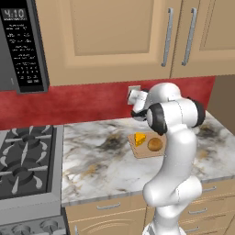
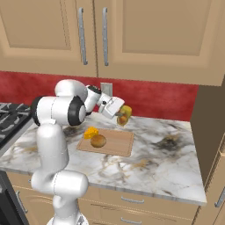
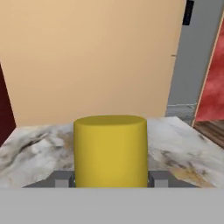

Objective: Retrieve the reheated potato from the microwave, then place the potato, cheese, and condiment on the cutting board.

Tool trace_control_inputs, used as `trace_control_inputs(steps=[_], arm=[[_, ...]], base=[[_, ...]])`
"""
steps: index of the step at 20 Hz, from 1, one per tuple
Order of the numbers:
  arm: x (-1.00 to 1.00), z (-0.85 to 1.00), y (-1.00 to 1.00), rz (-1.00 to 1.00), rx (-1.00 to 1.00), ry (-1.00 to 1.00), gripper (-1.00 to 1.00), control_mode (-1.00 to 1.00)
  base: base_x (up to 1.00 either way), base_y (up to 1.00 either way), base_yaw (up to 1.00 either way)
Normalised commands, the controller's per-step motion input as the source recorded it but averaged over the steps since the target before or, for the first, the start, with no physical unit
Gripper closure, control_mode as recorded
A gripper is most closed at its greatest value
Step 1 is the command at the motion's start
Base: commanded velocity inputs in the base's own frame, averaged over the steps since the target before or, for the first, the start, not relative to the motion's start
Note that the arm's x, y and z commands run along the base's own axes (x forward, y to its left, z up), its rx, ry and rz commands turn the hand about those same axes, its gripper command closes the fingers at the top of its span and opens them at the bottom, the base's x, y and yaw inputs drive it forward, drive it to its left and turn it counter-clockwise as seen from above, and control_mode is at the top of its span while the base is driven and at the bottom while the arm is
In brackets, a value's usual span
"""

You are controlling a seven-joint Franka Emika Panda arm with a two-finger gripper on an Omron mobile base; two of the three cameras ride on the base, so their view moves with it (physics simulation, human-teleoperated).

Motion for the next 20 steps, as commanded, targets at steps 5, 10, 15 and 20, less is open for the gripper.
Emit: trace_control_inputs(steps=[5,10,15,20], arm=[[-0.76,0.12,0.0,0.0,-0.03,0.0,1.0,-1.0],[-0.74,0.0,0.01,0.0,-0.08,0.0,1.0,-1.0],[-0.45,0.0,0.0,0.0,-0.09,0.0,1.0,-1.0],[-0.01,0.0,0.0,0.0,-0.05,0.0,1.0,-1.0]], base=[[0.0,0.0,0.0],[0.0,0.0,0.0],[0.0,0.0,0.0],[0.0,0.0,0.0]])
